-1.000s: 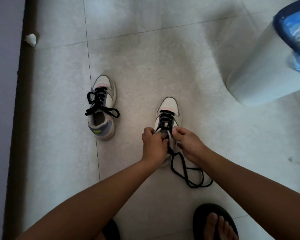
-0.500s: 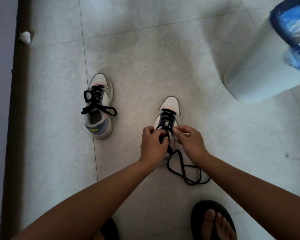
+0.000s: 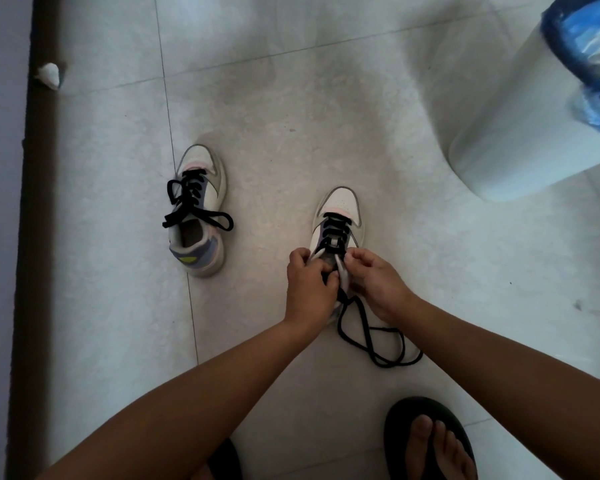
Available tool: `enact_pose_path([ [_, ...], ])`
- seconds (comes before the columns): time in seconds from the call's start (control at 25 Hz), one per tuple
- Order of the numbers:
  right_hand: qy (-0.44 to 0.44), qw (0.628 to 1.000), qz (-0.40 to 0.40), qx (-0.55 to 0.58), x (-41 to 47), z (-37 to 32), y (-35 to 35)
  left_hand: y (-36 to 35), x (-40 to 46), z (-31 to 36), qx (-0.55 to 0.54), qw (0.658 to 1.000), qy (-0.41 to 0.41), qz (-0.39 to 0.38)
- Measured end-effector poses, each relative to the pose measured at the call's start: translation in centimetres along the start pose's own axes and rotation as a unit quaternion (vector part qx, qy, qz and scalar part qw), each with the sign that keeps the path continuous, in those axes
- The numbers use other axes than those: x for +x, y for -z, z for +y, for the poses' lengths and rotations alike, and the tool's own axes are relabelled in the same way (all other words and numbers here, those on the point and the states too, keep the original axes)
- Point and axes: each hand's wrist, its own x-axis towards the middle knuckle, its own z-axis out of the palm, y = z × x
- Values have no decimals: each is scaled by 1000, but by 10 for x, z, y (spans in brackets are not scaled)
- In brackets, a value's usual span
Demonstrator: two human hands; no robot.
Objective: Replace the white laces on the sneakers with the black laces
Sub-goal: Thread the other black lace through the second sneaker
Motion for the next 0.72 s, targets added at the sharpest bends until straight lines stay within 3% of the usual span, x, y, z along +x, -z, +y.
enact_pose_path([
  [0.12,115,972,83,-189,-9,5,3,2,-11,3,39,999,-14,8],
  [0.24,134,957,92,-240,-20,17,6,5,-22,2,220,970,-60,84],
  [0.32,148,951,70,-262,-24,24,8,8,-24,3,266,960,-36,72],
  [0.44,164,926,54,-337,-21,14,11,6,-16,11,263,963,56,-11],
  [0.56,177,879,23,-443,-14,1,9,1,-4,22,195,969,144,-57],
  [0.64,191,857,1,-479,-12,1,7,-1,-3,21,181,975,123,-33],
  [0.72,191,862,15,-470,-12,1,3,2,-8,19,219,974,52,18],
])
